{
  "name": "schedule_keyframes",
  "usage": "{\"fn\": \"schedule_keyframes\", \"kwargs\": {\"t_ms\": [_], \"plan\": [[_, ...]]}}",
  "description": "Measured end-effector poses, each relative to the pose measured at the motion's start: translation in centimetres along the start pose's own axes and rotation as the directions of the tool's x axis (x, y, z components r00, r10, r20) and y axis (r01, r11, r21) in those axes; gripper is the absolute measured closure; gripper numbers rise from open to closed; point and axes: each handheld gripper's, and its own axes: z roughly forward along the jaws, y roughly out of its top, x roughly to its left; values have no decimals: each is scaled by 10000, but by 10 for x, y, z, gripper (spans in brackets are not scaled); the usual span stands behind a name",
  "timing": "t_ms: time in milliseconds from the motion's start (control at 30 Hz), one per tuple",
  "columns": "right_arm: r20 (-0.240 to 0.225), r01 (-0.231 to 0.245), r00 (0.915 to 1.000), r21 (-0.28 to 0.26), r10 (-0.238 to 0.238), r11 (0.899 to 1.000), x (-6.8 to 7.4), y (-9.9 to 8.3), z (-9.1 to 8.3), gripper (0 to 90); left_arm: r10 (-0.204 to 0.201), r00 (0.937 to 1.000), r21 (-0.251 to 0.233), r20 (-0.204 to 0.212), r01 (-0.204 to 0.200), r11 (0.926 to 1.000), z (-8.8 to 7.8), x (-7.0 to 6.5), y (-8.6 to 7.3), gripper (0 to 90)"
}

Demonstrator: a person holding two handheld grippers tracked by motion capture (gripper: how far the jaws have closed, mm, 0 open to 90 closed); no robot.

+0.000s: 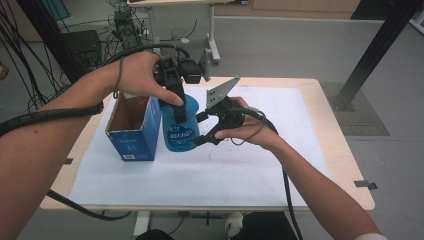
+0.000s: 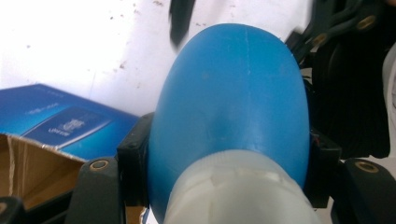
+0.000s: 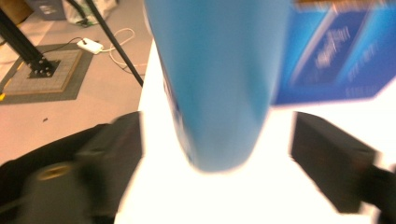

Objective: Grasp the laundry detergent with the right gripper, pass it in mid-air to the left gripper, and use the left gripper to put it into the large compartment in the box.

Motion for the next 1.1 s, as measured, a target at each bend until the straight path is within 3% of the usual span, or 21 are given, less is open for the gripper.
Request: {"fn": "schedule_keyframes", "kwargs": {"t_ms": [167,367,433,567,633,667,733,833,900,967,1000,1067,1100], "plan": [[319,-683,9972,441,669,9967,2,-12,-16,66,-624,9980,80,-119,625,9980,-6,5,-3,365],[744,-1105,9919,1003,1033,9888,5,-22,-40,50,-1504,9880,97,-354,1509,9885,-17,9,-7,365],[864,-1263,9894,1156,1167,9852,5,-24,-49,50,-1800,9827,80,-427,1805,9835,-22,11,-9,365],[1068,-1575,9842,1594,1415,9746,4,-29,-66,58,-2799,9591,-21,-432,2801,9600,-33,17,-13,365],[1225,-1703,9811,1822,1495,9684,5,-32,-74,59,-3323,9419,-17,-486,3326,9431,-38,19,-15,365],[1268,-1746,9802,1925,1520,9656,5,-34,-78,59,-3628,9304,-89,-529,3628,9318,-42,21,-16,365],[1426,-1823,9777,2138,1540,9597,5,-37,-86,59,-3994,9149,-126,-593,3994,9167,-48,24,-18,365],[1601,-1876,9755,2478,1508,9505,4,-42,-97,54,-4784,8765,-374,-529,4770,8781,-58,29,-22,365],[1843,-1917,9723,2783,1435,9412,4,-45,-105,52,-5492,8344,-677,-469,5458,8351,-67,33,-25,365],[1986,-1945,9701,2933,1393,9360,5,-47,-110,51,-5860,8086,-756,-519,5819,8097,-75,37,-28,365],[2022,-1914,9703,3052,1330,9328,6,-48,-113,51,-6176,7849,-836,-512,6128,7858,-80,40,-29,365],[2167,-1962,9676,3220,1296,9262,8,-49,-119,52,-6644,7455,-833,-525,6598,7468,-91,46,-33,365],[2193,-1903,9681,3298,1211,9247,8,-50,-121,52,-6925,7193,-975,-548,6864,7207,-97,49,-35,365]]}}
